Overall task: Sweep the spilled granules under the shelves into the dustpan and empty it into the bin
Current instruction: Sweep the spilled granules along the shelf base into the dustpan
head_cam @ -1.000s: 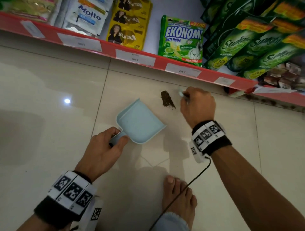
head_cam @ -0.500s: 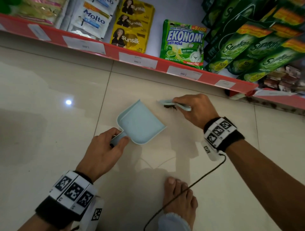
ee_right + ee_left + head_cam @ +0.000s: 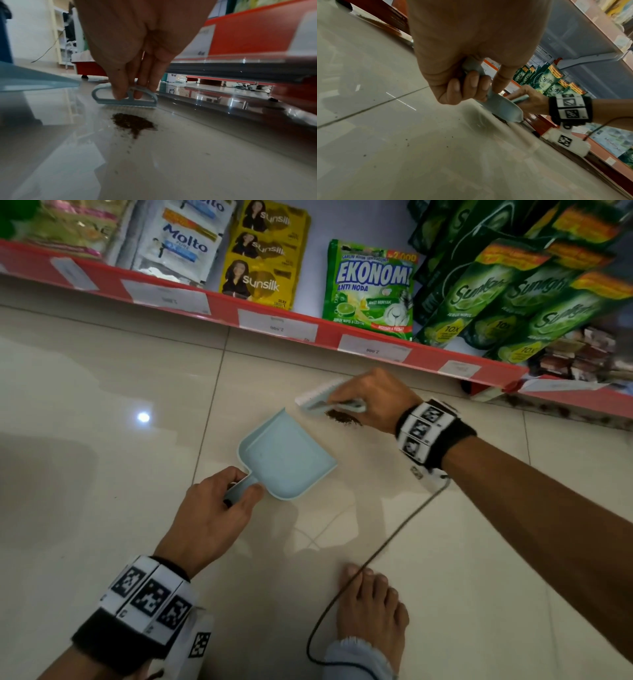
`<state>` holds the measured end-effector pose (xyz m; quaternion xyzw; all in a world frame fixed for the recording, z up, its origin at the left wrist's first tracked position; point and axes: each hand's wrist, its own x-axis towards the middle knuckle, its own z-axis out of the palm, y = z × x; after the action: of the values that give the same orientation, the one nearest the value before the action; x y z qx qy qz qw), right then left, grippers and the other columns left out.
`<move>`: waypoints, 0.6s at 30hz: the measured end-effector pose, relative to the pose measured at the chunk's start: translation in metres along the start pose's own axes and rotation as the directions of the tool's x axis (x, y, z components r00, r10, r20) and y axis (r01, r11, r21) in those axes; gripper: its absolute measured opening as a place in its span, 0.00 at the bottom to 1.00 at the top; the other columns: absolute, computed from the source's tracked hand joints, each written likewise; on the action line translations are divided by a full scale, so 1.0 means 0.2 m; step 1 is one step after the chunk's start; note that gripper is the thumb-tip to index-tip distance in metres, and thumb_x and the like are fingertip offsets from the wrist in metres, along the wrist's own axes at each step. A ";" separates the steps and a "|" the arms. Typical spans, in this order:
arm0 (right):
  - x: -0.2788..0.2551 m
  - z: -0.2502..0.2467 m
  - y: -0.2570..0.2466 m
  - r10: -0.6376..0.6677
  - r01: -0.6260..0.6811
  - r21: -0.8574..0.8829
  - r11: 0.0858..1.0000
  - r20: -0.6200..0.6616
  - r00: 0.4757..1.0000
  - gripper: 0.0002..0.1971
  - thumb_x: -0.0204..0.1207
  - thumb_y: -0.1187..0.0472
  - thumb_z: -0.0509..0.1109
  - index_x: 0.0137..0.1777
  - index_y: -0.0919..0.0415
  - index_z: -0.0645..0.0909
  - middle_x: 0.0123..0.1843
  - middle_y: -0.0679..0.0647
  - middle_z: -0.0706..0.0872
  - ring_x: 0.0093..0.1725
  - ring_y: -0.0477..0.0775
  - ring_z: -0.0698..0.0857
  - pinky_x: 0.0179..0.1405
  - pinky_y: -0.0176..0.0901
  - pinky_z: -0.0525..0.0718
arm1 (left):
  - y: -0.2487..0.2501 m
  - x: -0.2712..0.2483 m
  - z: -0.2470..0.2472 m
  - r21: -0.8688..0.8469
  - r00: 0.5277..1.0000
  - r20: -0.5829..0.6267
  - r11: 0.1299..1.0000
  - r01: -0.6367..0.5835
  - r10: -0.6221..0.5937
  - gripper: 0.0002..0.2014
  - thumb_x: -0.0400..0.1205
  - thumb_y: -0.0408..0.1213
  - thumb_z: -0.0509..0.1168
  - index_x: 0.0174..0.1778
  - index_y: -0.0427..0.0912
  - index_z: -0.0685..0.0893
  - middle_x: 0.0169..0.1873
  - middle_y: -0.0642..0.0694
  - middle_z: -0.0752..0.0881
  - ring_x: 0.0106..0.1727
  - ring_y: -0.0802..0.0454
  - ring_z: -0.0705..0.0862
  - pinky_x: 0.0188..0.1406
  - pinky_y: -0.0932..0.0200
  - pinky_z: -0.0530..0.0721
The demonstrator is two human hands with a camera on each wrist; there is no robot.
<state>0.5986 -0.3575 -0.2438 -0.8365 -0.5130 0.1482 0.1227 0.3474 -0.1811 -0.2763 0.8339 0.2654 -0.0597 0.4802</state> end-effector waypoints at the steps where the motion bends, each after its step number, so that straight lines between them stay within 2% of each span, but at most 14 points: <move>1: -0.05 -0.02 0.03 -0.017 0.017 0.002 1.000 0.034 0.999 0.10 0.76 0.63 0.75 0.57 0.56 0.91 0.47 0.58 0.94 0.41 0.60 0.92 0.41 0.56 0.88 | 0.00 0.00 0.00 -0.001 1.000 -0.006 1.000 0.011 -0.011 0.14 0.81 0.47 0.67 0.34 0.43 0.78 0.21 0.52 0.75 0.22 0.61 0.74 0.25 0.62 0.71; 4: -0.18 -0.07 0.10 -0.023 0.024 -0.016 1.000 0.025 0.999 0.11 0.75 0.65 0.77 0.56 0.58 0.91 0.49 0.59 0.94 0.44 0.61 0.93 0.43 0.58 0.89 | -0.01 0.01 -0.01 -0.016 0.999 -0.011 0.999 0.034 -0.034 0.14 0.81 0.47 0.67 0.35 0.41 0.78 0.22 0.51 0.76 0.22 0.60 0.72 0.26 0.62 0.71; 7: -0.27 -0.08 0.13 0.030 -0.033 -0.011 0.999 -0.212 0.977 0.10 0.77 0.63 0.76 0.56 0.61 0.91 0.50 0.58 0.94 0.43 0.60 0.93 0.43 0.54 0.91 | 0.00 0.03 0.02 -0.064 0.998 0.014 0.996 0.058 -0.057 0.15 0.81 0.47 0.67 0.35 0.40 0.79 0.23 0.51 0.76 0.24 0.59 0.72 0.28 0.60 0.71; 9: -0.29 -0.08 0.13 0.141 -0.159 -0.023 0.987 -0.353 0.925 0.09 0.79 0.62 0.74 0.57 0.59 0.91 0.46 0.57 0.94 0.39 0.60 0.91 0.41 0.52 0.89 | 0.02 0.04 0.03 -0.057 0.998 0.035 0.997 0.057 -0.055 0.15 0.81 0.48 0.66 0.36 0.40 0.79 0.23 0.51 0.76 0.25 0.57 0.72 0.28 0.59 0.71; 10: -0.30 -0.08 0.14 0.216 -0.251 -0.046 0.967 -0.379 0.900 0.09 0.79 0.62 0.72 0.57 0.58 0.90 0.45 0.58 0.93 0.40 0.62 0.89 0.41 0.54 0.88 | 0.02 0.05 0.04 -0.045 0.998 0.046 0.997 0.055 -0.053 0.15 0.81 0.48 0.66 0.36 0.40 0.79 0.23 0.51 0.76 0.25 0.56 0.73 0.28 0.59 0.71; 12: -0.30 -0.05 0.13 0.386 -0.440 -0.099 0.893 -0.336 0.859 0.09 0.79 0.61 0.70 0.55 0.58 0.90 0.46 0.61 0.92 0.44 0.66 0.87 0.46 0.56 0.86 | 0.03 0.06 0.05 -0.034 0.997 0.058 0.998 0.048 -0.046 0.15 0.81 0.49 0.66 0.36 0.40 0.79 0.23 0.52 0.76 0.25 0.55 0.73 0.29 0.58 0.72; 13: -0.30 -0.03 0.12 0.448 -0.493 -0.111 0.863 -0.285 0.848 0.10 0.80 0.60 0.69 0.55 0.59 0.90 0.46 0.62 0.91 0.45 0.66 0.86 0.48 0.56 0.85 | 0.03 0.07 0.05 -0.030 0.997 0.059 0.999 0.042 -0.040 0.16 0.81 0.49 0.66 0.35 0.41 0.79 0.22 0.52 0.76 0.25 0.56 0.73 0.29 0.58 0.72; 16: -0.31 0.04 0.05 0.470 -0.487 -0.110 0.866 -0.150 0.870 0.12 0.83 0.55 0.66 0.56 0.57 0.89 0.43 0.60 0.90 0.43 0.65 0.85 0.49 0.55 0.83 | 0.02 0.08 0.06 -0.009 0.998 0.059 1.000 0.021 -0.020 0.16 0.80 0.50 0.67 0.34 0.42 0.79 0.21 0.53 0.76 0.22 0.60 0.73 0.28 0.59 0.73; 18: -0.31 0.07 -0.01 0.454 -0.466 -0.054 0.883 -0.153 0.878 0.11 0.82 0.55 0.66 0.56 0.55 0.90 0.42 0.59 0.91 0.44 0.65 0.85 0.49 0.55 0.82 | 0.01 0.09 0.07 0.013 0.998 0.055 1.000 0.016 -0.016 0.16 0.80 0.51 0.67 0.33 0.44 0.78 0.20 0.53 0.77 0.22 0.62 0.75 0.26 0.59 0.72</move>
<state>0.5654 -0.4123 -0.2485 -0.9472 -0.2962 0.0925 0.0811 0.3662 -0.1865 -0.2876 0.8328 0.2584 -0.0880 0.4816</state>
